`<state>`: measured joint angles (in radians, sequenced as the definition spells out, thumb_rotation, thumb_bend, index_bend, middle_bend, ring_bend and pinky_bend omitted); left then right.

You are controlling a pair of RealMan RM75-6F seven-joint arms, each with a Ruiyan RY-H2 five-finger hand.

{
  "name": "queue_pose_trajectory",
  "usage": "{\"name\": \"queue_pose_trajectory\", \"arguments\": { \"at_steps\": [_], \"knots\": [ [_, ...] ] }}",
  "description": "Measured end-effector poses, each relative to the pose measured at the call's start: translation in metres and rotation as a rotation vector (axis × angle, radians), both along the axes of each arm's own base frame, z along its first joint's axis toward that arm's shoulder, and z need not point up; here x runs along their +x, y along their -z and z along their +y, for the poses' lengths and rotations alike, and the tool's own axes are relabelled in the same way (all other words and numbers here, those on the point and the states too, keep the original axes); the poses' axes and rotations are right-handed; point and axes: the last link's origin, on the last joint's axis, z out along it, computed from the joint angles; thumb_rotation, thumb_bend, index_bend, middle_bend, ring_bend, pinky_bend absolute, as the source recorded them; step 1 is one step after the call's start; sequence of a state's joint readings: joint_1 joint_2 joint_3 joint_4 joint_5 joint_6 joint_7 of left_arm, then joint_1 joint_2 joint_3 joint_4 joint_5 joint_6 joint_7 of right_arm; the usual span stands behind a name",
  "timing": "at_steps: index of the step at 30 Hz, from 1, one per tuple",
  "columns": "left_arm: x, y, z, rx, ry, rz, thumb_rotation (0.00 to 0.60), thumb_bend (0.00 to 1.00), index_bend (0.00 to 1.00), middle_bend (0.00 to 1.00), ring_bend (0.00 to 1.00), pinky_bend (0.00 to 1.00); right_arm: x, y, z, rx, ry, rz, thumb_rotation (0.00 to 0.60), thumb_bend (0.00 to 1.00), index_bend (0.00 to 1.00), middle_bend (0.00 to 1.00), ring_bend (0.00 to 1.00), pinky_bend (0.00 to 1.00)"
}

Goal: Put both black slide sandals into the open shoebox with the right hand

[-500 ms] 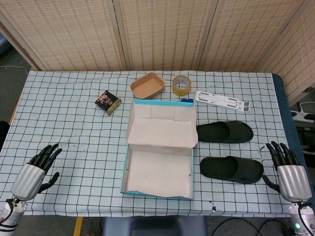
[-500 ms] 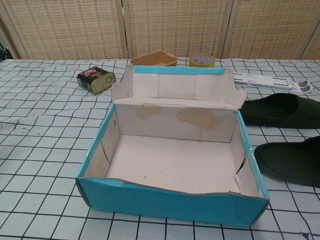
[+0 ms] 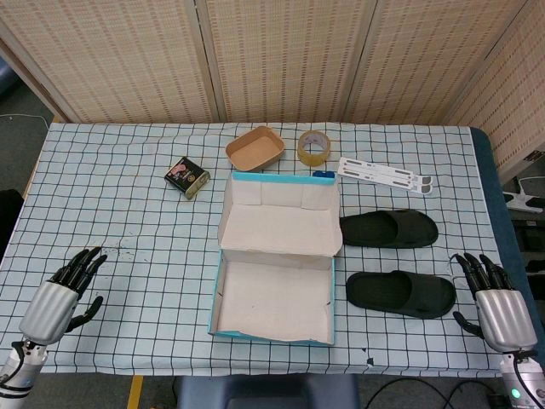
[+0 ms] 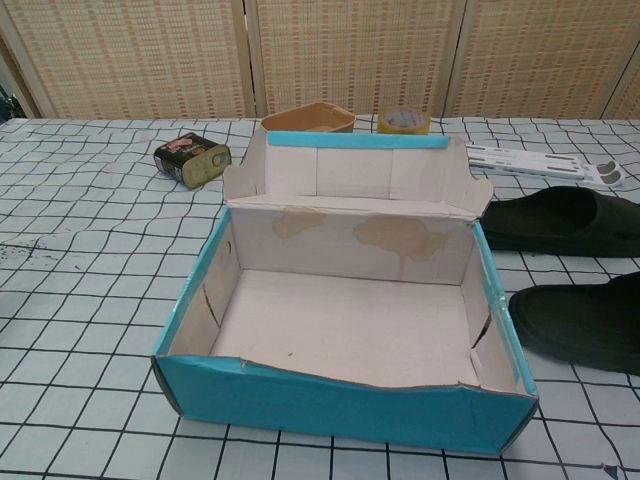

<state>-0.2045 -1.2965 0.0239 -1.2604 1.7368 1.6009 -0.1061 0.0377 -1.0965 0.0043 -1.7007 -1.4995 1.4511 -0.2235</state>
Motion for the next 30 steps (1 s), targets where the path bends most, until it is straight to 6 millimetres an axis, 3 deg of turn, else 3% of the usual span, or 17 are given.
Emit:
{"name": "queue_pose_trajectory", "arguments": {
  "at_steps": [12,30],
  "knots": [
    [-0.002,-0.005,-0.005,0.018,-0.031,0.0,0.6,0.4,0.0,0.0,0.05,0.32,-0.013,0.015,-0.01,0.159,0.16,0.137,0.6,0.11,0.12,0.15,0.06,0.18],
    [-0.001,-0.007,-0.006,0.046,-0.027,-0.01,0.6,0.4,0.0,0.0,0.06,0.3,-0.026,0.04,-0.039,0.26,0.195,0.07,0.6,0.07,0.07,0.15,0.06,0.15]
  ]
}}
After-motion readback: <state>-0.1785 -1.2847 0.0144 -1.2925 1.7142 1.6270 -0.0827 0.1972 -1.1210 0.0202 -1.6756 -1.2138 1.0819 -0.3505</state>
